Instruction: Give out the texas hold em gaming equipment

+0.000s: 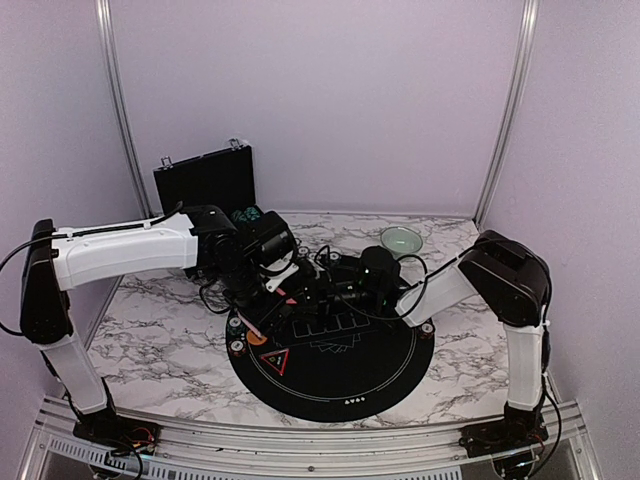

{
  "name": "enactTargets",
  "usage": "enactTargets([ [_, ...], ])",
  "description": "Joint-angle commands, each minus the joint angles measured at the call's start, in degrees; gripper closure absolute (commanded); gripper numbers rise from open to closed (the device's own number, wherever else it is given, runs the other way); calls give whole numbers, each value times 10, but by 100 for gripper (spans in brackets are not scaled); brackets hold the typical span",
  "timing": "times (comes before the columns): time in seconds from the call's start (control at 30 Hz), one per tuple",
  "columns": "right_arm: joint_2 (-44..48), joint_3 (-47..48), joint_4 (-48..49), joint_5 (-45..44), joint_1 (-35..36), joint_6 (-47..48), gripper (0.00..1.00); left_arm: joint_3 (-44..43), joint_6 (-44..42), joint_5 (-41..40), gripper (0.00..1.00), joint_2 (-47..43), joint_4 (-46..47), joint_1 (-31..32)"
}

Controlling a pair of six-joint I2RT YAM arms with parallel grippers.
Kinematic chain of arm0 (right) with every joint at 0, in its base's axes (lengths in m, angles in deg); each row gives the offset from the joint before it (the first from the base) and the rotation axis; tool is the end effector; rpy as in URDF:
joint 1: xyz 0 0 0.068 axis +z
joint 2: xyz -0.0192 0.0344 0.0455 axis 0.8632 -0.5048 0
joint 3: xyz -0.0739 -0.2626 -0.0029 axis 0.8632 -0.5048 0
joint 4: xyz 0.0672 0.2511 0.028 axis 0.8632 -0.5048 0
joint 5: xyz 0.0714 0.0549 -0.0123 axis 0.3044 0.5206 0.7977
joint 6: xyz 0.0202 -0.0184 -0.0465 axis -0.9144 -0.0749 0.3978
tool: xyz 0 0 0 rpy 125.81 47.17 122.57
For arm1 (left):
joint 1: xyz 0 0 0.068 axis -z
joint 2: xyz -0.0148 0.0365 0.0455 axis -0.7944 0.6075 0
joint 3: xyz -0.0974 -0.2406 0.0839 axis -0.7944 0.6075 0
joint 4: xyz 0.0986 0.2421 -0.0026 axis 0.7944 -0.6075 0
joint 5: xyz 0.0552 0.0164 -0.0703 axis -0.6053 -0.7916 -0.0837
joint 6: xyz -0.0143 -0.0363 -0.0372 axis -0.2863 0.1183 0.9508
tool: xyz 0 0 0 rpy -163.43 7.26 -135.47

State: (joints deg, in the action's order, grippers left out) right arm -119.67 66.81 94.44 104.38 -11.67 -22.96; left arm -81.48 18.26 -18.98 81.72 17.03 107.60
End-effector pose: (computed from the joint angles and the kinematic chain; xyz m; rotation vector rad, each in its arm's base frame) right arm 0.2562 0.3285 0.1687 0.3267 -2.0668 -2.1796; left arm 0.2069 -0.2940 0.2678 1.0670 2.5866 -0.2541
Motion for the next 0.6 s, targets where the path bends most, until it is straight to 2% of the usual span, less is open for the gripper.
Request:
enactTargets([
  [0.0, 0, -9, 18, 5, -2, 3, 100, 5, 10, -24, 20, -29, 17, -2],
  [0.17, 8, -10, -11, 3, -3, 24, 100, 5, 10, -24, 15, -31, 21, -2],
  [0.43, 11, -14, -7, -1, -4, 17, 100, 10, 6, -24, 15, -32, 25, -2],
  [0.57, 13, -13, -8, -3, -5, 16, 100, 18, -4, 0, 14, -30, 24, -1],
])
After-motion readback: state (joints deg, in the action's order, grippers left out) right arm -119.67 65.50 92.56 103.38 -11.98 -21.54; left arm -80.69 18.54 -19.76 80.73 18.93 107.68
